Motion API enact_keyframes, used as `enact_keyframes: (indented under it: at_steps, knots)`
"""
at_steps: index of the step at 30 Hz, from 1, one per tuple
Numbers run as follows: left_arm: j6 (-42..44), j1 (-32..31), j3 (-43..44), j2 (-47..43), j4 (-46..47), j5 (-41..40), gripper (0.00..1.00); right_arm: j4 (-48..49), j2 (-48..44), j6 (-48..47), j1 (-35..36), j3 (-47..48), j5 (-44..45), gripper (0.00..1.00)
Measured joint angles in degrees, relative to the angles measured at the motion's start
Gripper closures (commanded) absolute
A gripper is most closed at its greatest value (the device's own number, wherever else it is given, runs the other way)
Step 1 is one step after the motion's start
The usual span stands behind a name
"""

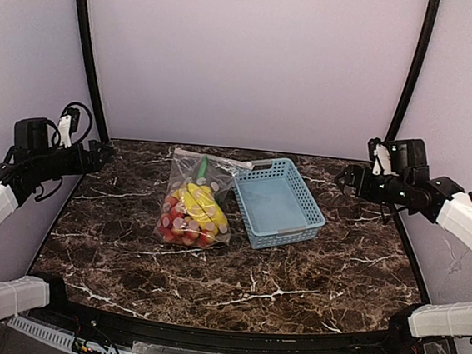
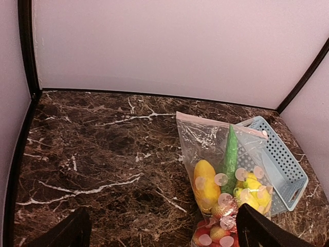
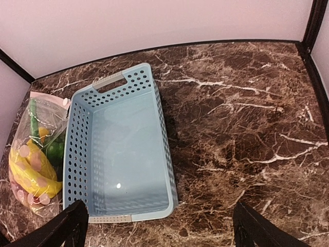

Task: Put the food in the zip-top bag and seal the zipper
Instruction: Reset both arms

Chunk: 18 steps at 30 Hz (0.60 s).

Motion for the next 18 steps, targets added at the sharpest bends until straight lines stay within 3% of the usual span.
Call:
enact_keyframes:
  at_steps: [11, 18]
  knots:
    - [8.5, 0.1, -1.6, -17.2, -5.2, -23.2, 0.01, 11.3, -17.4, -8.8, -0.7, -12.9, 9.0, 0.02]
    - [9.0, 0.1, -7.3, -18.7, -6.9, -24.8, 0.01, 19.0, -27.3, -13.1, -0.7, -25.0, 11.9, 0.01]
